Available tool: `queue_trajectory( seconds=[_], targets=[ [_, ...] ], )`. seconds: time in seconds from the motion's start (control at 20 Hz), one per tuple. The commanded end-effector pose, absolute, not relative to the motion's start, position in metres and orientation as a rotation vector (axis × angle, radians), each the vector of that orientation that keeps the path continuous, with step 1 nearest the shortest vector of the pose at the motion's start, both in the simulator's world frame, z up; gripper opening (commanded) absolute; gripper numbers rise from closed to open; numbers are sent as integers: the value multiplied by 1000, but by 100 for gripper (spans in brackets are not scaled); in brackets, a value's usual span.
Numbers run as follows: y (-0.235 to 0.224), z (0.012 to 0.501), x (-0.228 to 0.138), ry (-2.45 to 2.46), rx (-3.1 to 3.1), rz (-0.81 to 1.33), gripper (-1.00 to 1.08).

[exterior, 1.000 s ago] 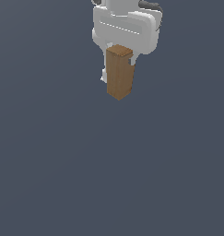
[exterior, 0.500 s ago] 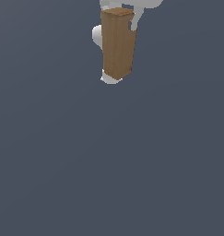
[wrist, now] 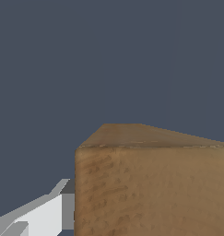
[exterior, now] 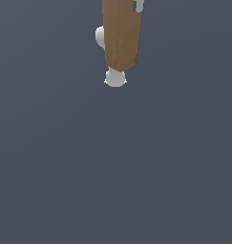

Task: Pick up the object and move it to a goal position.

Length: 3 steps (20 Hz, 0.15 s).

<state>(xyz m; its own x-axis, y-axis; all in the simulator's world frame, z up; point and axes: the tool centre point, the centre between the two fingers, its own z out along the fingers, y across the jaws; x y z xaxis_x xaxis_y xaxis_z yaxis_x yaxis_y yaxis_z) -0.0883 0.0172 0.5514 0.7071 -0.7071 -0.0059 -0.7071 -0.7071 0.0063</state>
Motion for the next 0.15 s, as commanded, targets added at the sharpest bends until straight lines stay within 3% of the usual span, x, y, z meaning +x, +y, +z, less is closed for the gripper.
queue_trajectory(
  seconds=[0.0,0.1],
  targets=[
    [17,559,-89,-1202,2903,0,-100],
    [17,559,-88,-1202,2903,0,-100]
  ],
)
